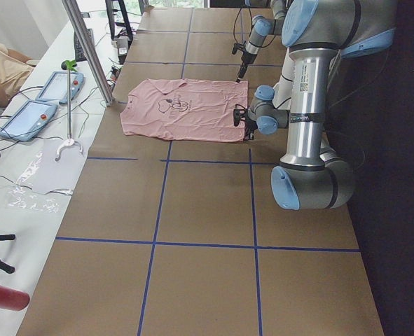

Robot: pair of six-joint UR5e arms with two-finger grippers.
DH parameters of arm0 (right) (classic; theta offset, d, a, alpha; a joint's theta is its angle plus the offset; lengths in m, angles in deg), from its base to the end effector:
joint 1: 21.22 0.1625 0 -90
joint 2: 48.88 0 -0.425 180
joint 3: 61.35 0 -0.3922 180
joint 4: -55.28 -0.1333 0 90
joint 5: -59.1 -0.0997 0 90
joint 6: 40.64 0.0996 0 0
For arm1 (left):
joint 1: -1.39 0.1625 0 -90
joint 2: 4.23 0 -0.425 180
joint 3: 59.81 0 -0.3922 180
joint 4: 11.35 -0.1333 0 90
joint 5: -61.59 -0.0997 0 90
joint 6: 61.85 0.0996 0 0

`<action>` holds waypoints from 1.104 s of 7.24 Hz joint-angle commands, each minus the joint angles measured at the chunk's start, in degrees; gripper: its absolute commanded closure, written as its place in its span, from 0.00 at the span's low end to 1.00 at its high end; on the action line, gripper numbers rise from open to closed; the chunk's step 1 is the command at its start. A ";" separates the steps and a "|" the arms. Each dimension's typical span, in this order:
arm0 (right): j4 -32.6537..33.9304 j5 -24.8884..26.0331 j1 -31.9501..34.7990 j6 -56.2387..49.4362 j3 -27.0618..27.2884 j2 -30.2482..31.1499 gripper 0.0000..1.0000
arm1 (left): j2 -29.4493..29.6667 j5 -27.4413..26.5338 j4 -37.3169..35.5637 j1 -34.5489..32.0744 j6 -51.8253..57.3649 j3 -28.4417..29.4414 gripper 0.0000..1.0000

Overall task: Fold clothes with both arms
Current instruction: 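Lower both grippers onto the hem corners and close on them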

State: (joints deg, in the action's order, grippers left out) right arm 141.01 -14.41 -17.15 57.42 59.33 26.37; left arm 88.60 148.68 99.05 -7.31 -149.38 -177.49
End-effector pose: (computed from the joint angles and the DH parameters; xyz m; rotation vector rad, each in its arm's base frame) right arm -0.5080 -0.1981 0.2798 0.2403 -0.8736 0.3219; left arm 0.4723 -0.2122 0.3732 0.1337 0.8801 -0.1240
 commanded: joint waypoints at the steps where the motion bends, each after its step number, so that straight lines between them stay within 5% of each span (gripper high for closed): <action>1: 0.40 2.75 -2.92 2.49 -0.26 2.17 0.43 | 0.07 0.01 -0.02 0.00 -0.01 -0.10 1.00; 8: 0.40 4.43 -5.57 4.33 -1.58 6.49 0.48 | 0.16 0.01 -0.02 0.09 -0.09 -0.10 1.00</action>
State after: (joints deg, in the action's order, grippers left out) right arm 141.41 -10.08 -22.30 60.86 58.18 32.84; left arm 88.76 148.69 99.04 -7.23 -149.48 -177.59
